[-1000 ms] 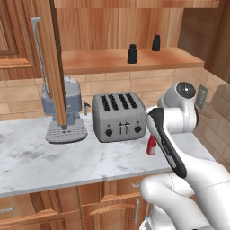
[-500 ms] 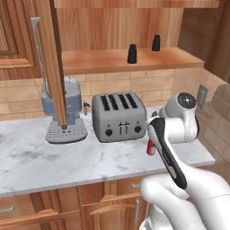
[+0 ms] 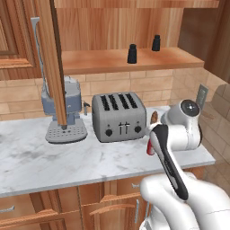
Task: Pick the ketchup and shaker from the counter and place them in the cabinet.
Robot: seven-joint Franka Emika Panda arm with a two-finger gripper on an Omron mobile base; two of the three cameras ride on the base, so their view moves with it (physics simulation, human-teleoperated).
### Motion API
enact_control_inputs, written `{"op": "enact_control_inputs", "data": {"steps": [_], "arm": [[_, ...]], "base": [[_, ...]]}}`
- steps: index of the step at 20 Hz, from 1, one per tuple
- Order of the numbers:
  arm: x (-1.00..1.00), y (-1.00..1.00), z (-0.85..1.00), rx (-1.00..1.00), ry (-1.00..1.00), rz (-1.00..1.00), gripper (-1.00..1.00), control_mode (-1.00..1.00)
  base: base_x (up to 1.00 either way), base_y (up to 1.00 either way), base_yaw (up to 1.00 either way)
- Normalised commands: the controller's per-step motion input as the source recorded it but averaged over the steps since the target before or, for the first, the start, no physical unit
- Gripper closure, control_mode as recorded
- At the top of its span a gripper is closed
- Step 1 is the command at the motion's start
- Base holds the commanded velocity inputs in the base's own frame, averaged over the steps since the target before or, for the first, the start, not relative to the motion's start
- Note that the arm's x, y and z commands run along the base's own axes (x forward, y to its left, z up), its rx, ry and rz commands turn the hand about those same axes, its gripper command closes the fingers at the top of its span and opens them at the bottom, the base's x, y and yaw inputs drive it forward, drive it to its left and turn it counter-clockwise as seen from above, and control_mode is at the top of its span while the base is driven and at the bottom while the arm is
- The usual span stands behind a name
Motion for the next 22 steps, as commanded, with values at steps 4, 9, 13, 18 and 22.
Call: {"op": "enact_control_inputs", "data": {"steps": [4,9,13,18,22], "arm": [[-0.26,0.00,-0.12,0.01,0.00,0.00,-1.00,-1.00],[-0.22,0.00,-0.17,0.02,0.01,0.00,-1.00,-1.00],[-0.09,-0.03,-0.22,0.00,0.03,0.00,-1.00,-1.00],[0.00,-0.04,-0.29,0.00,0.05,0.00,-1.00,-1.00],[0.00,-0.04,-0.33,0.00,0.05,0.00,-1.00,-1.00]], "base": [[0.00,0.00,0.00],[0.00,0.00,0.00],[0.00,0.00,0.00],[0.00,0.00,0.00],[0.00,0.00,0.00]]}}
